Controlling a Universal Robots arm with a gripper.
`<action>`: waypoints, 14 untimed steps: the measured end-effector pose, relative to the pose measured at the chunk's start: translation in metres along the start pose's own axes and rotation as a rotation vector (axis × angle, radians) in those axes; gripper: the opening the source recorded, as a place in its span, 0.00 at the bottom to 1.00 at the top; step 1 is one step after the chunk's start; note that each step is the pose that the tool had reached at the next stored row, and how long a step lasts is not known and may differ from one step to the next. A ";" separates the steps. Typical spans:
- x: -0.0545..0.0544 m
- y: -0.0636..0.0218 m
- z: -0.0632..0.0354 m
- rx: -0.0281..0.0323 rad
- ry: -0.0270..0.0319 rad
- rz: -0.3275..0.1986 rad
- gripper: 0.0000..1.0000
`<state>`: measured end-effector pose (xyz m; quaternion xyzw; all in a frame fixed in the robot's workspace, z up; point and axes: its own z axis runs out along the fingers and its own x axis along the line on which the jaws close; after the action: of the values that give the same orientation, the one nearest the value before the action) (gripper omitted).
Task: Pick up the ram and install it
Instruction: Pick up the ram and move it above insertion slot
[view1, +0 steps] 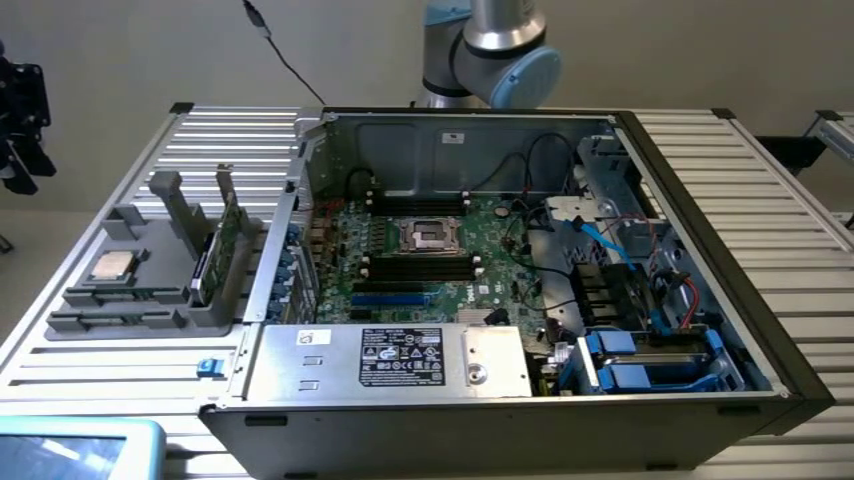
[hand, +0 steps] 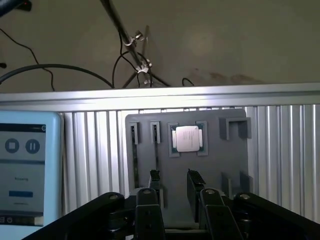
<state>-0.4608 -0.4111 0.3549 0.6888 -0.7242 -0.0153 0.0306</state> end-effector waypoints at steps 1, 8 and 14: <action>0.002 -0.0003 0.0019 0.0000 -0.0001 0.000 0.35; 0.014 -0.0016 0.0148 -0.0001 0.0000 0.000 0.35; 0.025 -0.0030 0.0259 0.0000 -0.0004 0.001 0.35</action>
<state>-0.4608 -0.4369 0.3294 0.6885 -0.7244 -0.0154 0.0305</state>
